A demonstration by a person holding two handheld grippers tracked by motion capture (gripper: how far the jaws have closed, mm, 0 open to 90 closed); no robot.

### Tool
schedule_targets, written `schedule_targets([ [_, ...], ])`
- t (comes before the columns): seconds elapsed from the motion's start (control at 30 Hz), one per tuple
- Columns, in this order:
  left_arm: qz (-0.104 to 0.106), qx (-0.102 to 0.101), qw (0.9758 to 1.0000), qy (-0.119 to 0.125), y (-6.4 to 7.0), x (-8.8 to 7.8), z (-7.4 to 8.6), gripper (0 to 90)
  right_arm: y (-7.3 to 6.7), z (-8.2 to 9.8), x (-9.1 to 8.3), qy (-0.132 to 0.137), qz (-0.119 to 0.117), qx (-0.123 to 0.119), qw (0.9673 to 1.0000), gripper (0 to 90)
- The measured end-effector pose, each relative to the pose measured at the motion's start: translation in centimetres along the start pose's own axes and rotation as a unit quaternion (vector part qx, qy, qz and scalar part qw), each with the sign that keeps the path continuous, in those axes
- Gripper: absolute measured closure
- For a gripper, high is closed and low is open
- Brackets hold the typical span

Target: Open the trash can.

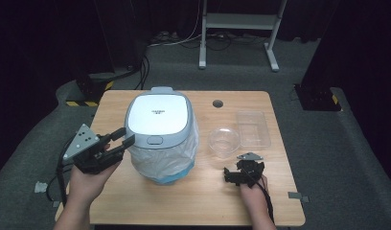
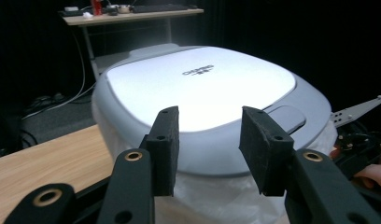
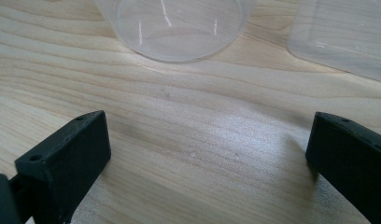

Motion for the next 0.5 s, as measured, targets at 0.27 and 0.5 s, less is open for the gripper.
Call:
schedule_targets([
  [0.27, 0.016, 0.009, 0.9998, 0.002, 1.7, 0.9, -0.4, 64.1, 0.0, 0.0, 0.0, 0.000, -0.001, -0.001, 1.0000, 0.0],
  [0.5, 0.028, 0.010, 0.9996, -0.002, 2.9, 1.7, -0.5, 69.4, 0.0, 0.0, 0.0, 0.000, -0.001, -0.001, 1.0000, 0.0],
])
Point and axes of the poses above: each handheld gripper's, and its own axes: x roughly forward along the jaws, z roughly out of its underside, y roughly to its right, the point moved 10 cm from there along x, roughly forward along the jaws, and after that the axes turned 8 degrees about -z, right-handed, at the moved point
